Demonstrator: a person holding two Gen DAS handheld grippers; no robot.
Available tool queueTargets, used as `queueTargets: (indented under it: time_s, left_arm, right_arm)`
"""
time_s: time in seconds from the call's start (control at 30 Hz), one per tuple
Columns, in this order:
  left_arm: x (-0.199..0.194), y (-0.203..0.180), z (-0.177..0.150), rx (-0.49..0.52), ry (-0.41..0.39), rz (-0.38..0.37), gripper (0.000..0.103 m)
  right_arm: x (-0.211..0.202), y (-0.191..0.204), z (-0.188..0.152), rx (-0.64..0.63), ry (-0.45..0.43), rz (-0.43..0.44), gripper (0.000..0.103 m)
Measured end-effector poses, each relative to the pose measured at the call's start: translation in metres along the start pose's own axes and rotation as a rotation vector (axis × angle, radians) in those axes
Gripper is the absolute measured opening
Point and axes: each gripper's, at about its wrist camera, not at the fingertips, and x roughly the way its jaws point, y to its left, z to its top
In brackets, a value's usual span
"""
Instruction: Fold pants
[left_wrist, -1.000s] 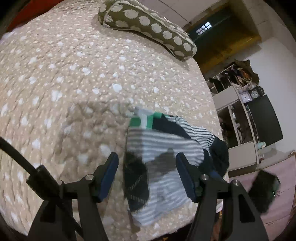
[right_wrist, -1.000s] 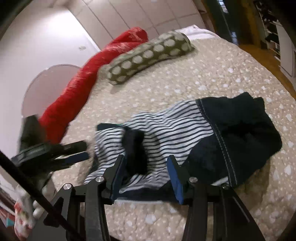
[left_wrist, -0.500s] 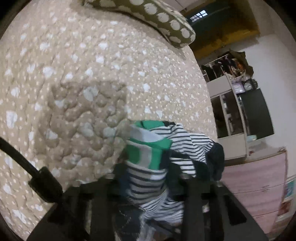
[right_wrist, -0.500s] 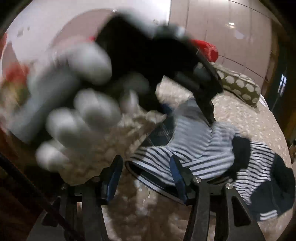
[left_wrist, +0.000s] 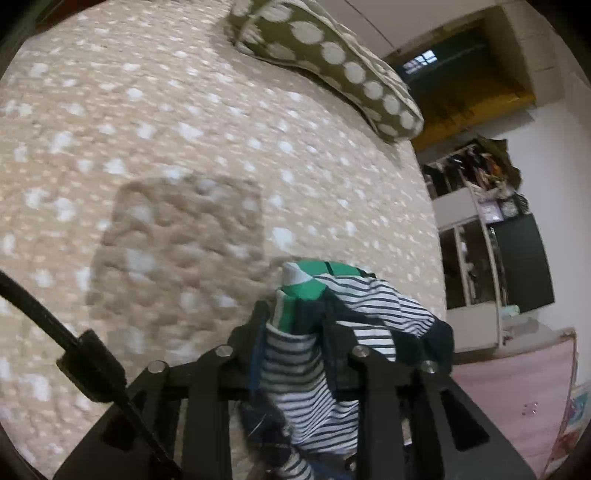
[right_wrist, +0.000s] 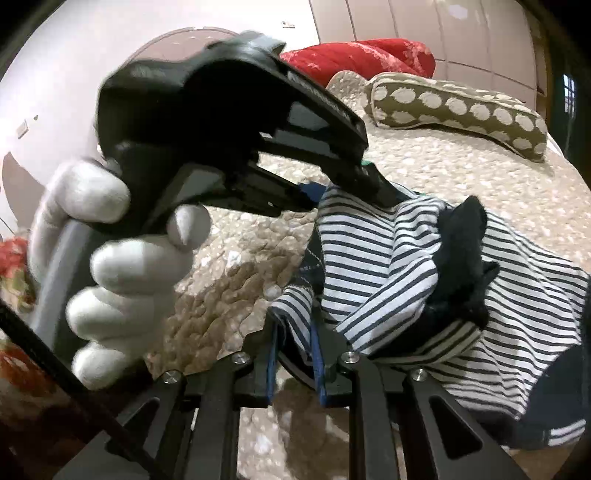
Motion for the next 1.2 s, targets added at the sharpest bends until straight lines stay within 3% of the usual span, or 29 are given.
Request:
queueTargets:
  time_s: [0.07, 0.2, 0.33, 0.43, 0.57, 0.67, 0.77, 0.83, 0.93, 1.0, 1.03, 1.2]
  left_arm:
    - [-0.014, -0.002, -0.001, 0.014, -0.024, 0.001, 0.029]
    - [-0.048, -0.014, -0.005, 0.051, -0.13, 0.075, 0.036]
    - [-0.062, -0.039, -0.015, 0.099, -0.186, 0.106, 0.039]
    - [-0.041, -0.066, -0.026, 0.17, -0.151, 0.107, 0.041]
    - [0.007, -0.083, -0.04, 0.19, -0.069, 0.112, 0.041]
    - [0.044, -0.083, -0.046, 0.203, -0.036, 0.195, 0.041]
    - [0.044, -0.088, -0.045, 0.203, -0.03, 0.215, 0.041]
    - [0.033, -0.098, -0.043, 0.208, -0.028, 0.192, 0.041]
    - [0.017, -0.125, -0.042, 0.254, -0.048, 0.14, 0.042]
    - [0.017, -0.147, -0.04, 0.3, -0.038, 0.111, 0.05]
    - [0.022, -0.159, -0.038, 0.32, -0.022, 0.099, 0.056]
    - [0.078, -0.211, -0.036, 0.392, 0.129, 0.038, 0.057]
  right_arm:
    - [-0.008, 0.0, -0.002, -0.002, -0.012, -0.003, 0.023]
    - [-0.039, -0.017, -0.006, 0.015, -0.091, -0.05, 0.025]
    - [-0.042, -0.073, -0.016, 0.185, -0.074, -0.166, 0.033]
    - [-0.062, -0.104, -0.036, 0.34, -0.085, -0.154, 0.033]
    - [-0.105, -0.126, -0.055, 0.404, -0.174, -0.19, 0.042]
    - [-0.134, -0.147, -0.07, 0.479, -0.227, -0.22, 0.046]
    - [-0.158, -0.168, -0.085, 0.546, -0.272, -0.253, 0.052]
    - [-0.169, -0.18, -0.093, 0.587, -0.292, -0.285, 0.061]
    - [-0.182, -0.194, -0.106, 0.633, -0.323, -0.295, 0.063]
    - [-0.18, -0.203, -0.108, 0.669, -0.325, -0.28, 0.064]
    - [-0.178, -0.207, -0.11, 0.688, -0.325, -0.262, 0.064]
    - [-0.162, -0.214, -0.111, 0.705, -0.302, -0.18, 0.067]
